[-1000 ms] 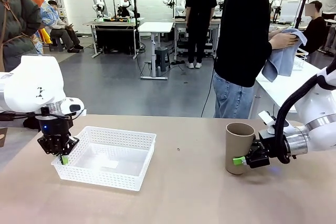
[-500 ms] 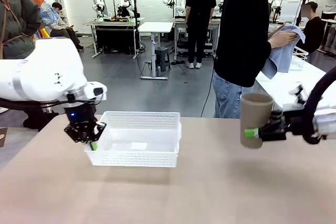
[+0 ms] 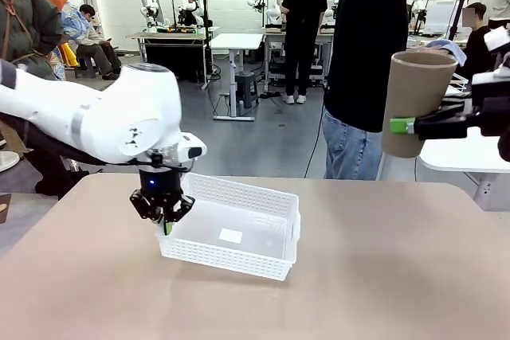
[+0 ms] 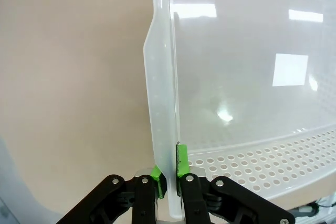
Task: Clean and organize the cups into the basket.
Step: Pick up the Organizing basket and move it to the center of the table, then pick up the Reusable plastic cup from the right side of the table and place it inside the Organizing basket.
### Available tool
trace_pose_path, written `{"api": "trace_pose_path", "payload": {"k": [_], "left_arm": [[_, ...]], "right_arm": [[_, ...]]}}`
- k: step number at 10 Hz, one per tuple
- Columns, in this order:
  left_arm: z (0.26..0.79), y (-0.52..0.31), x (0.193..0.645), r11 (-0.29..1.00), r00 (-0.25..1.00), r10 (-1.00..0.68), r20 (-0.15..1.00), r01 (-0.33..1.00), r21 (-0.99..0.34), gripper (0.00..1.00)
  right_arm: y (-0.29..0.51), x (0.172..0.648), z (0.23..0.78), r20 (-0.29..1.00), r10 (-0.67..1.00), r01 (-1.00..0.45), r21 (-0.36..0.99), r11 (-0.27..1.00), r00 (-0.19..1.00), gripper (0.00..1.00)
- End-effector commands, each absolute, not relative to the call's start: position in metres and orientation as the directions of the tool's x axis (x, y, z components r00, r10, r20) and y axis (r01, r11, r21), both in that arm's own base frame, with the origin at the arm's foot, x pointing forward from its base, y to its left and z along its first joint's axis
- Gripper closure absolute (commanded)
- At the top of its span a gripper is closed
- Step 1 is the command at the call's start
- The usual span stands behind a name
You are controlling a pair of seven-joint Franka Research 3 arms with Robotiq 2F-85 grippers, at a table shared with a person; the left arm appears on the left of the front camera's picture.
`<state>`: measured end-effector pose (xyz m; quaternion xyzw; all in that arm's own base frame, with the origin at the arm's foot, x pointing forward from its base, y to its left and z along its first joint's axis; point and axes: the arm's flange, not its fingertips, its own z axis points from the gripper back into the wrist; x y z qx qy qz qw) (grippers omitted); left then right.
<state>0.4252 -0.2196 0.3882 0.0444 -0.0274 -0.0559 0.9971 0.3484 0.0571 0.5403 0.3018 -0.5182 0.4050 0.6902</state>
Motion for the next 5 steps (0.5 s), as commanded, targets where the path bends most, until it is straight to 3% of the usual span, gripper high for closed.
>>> {"api": "trace_pose_path", "payload": {"k": [1,5], "left_arm": [[0.384,-0.249,0.437,0.982,0.995,-0.1,0.024,0.095,0.163,1.0],[0.381,-0.287,0.437,0.987,0.997,-0.069,0.02,0.066,0.144,1.0]], "right_arm": [[0.065,0.311,0.538,0.958,0.229,-0.84,0.02,0.542,0.171,0.98],[0.056,0.31,0.541,0.936,0.287,-0.846,0.021,0.533,0.204,0.98]]}}
